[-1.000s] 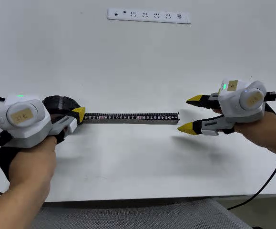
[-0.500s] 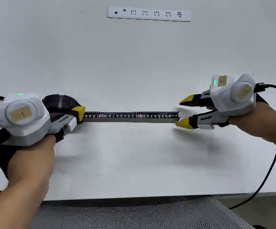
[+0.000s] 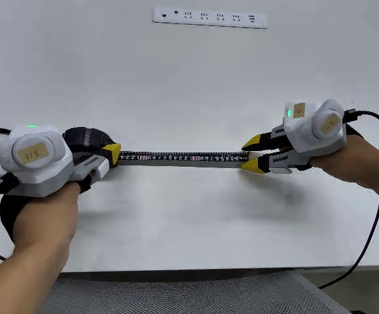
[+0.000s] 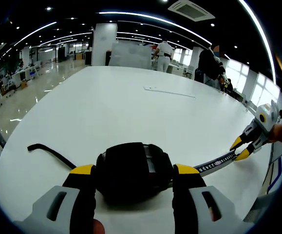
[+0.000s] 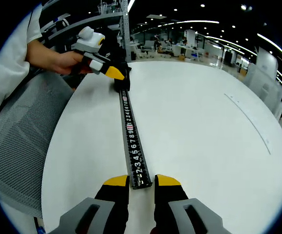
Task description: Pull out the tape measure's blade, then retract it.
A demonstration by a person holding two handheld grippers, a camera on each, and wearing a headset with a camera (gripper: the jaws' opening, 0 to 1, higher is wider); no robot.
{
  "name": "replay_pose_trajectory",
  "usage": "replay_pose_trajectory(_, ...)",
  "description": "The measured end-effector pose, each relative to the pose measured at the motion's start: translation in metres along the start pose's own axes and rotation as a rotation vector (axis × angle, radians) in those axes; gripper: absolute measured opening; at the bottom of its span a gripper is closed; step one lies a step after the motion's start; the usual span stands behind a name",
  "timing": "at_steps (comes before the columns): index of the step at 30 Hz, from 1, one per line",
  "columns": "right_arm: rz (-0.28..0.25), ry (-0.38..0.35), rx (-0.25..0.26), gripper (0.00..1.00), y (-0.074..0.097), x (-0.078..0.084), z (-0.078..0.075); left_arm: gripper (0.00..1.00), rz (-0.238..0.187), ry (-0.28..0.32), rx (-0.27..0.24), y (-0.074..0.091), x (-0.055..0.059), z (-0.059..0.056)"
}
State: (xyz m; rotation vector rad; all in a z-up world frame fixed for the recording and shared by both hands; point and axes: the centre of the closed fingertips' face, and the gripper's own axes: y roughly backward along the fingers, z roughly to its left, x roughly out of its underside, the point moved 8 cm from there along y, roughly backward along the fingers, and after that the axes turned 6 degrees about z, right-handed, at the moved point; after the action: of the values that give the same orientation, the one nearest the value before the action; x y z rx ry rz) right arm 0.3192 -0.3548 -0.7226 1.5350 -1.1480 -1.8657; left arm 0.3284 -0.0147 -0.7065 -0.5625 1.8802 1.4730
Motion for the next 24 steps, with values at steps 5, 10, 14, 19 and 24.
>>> replay_pose_trajectory(5,0.008,0.016,-0.007,0.15,-0.0024,0.0006,0.0007,0.59,0.001,0.000,-0.002,-0.0002,0.0002,0.0001)
replay_pose_trajectory(10,0.018,0.038,-0.002,0.13,-0.0029,0.0036,0.0009,0.59,0.002,0.004,-0.002,-0.0005,0.0001,0.0002)
replay_pose_trajectory(14,0.015,0.037,0.003,0.12,-0.0022,0.0041,0.0010,0.60,0.000,0.007,-0.003,-0.0004,0.0000,0.0001)
replay_pose_trajectory(19,0.012,0.036,0.006,0.12,-0.0019,0.0041,0.0012,0.59,0.004,0.005,-0.001,-0.0006,-0.0001,0.0004)
replay_pose_trajectory(24,0.013,0.041,0.007,0.12,-0.0021,0.0040,0.0009,0.58,0.014,-0.003,-0.001,-0.0003,-0.0007,0.0005)
